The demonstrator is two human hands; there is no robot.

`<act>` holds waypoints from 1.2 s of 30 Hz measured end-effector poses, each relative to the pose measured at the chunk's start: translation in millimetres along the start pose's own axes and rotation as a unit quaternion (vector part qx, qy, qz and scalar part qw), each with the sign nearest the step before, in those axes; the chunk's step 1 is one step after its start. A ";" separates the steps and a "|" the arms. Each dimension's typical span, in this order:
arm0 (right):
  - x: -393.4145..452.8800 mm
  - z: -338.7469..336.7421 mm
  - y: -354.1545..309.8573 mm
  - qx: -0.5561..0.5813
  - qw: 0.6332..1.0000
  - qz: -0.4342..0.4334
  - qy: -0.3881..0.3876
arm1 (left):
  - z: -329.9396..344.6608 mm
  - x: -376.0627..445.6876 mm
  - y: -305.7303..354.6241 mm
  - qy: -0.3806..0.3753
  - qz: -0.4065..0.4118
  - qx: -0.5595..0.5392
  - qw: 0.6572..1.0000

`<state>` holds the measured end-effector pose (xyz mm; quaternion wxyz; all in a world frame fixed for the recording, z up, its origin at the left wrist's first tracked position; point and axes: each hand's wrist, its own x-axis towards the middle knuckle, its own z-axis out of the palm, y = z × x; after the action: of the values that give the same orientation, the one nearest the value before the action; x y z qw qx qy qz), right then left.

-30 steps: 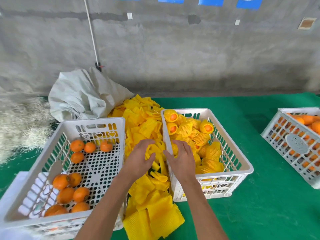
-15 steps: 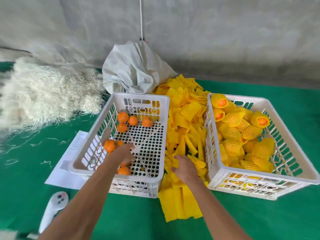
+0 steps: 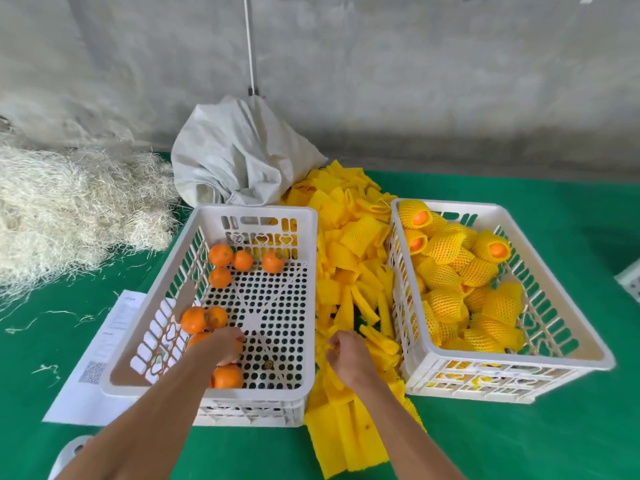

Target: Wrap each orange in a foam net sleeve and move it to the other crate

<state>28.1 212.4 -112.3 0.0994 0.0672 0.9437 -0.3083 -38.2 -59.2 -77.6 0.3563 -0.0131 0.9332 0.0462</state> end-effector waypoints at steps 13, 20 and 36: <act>-3.3 -86.1 -40.2 0.162 0.949 -0.093 0.253 | -38.0 -32.6 66.0 0.408 0.212 -0.304 0.835; -9.8 -118.8 -53.6 0.305 0.888 -0.090 0.331 | -30.5 -66.1 158.4 0.423 0.399 -0.353 0.733; -30.5 -114.5 -16.2 0.415 0.872 -0.148 0.213 | -0.5 -59.8 178.3 0.262 0.391 -0.505 0.724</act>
<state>38.0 265.5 -5.6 -0.1878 0.0262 0.7264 -0.6606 -4.2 117.7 -23.7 -0.0110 0.1632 0.7507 0.6400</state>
